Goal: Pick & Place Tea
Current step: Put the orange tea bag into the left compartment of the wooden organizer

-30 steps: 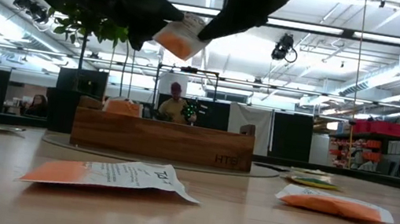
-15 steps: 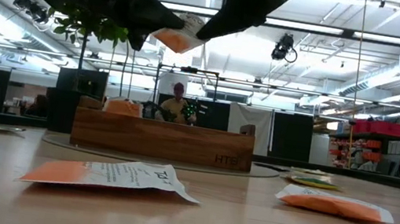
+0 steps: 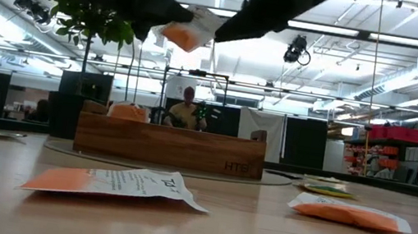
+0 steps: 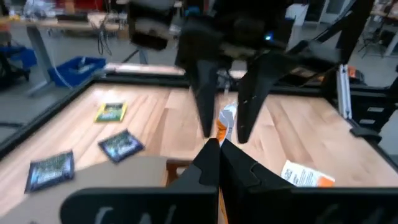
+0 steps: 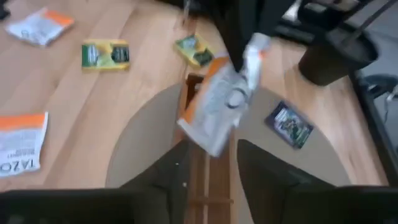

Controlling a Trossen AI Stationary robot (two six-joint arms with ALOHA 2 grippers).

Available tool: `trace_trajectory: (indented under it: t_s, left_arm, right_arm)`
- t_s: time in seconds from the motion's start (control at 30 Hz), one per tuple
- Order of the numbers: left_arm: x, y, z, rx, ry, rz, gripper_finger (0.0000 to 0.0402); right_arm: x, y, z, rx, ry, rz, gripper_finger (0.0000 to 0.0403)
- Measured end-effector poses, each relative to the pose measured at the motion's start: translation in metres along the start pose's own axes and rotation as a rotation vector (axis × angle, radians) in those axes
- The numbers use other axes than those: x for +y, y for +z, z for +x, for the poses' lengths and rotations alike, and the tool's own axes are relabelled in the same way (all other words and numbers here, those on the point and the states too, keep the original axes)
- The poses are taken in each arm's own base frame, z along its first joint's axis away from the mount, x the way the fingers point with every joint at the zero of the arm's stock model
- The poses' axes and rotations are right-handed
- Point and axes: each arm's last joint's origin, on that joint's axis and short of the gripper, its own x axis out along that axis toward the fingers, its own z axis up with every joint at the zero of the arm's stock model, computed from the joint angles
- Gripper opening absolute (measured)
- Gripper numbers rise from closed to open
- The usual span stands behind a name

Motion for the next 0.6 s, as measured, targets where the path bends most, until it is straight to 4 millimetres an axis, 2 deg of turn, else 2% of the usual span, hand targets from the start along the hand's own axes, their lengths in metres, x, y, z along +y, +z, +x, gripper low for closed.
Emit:
trace_trajectory:
  t_s: [0.17,0.4,0.5,0.6]
  left_arm:
    - [-0.006,0.001,-0.013,-0.088,0.007,0.033,0.0001]
    - [-0.003,-0.030,-0.053,-0.300,0.015,-0.035,0.0001]
    - [-0.005,-0.042,-0.063,-0.304,-0.007,-0.029,0.0001]
    - [-0.007,-0.053,-0.068,-0.273,0.044,-0.038,0.0001]
  right_arm:
    - [0.001,-0.014,-0.026,-0.160,-0.051,0.024,0.0154]
    - [0.002,-0.040,-0.055,-0.209,-0.130,0.092,0.0153]
    - [0.003,-0.050,-0.061,-0.216,-0.138,0.112,0.0153]
    - [0.005,-0.060,-0.062,-0.208,-0.154,0.131,0.0153]
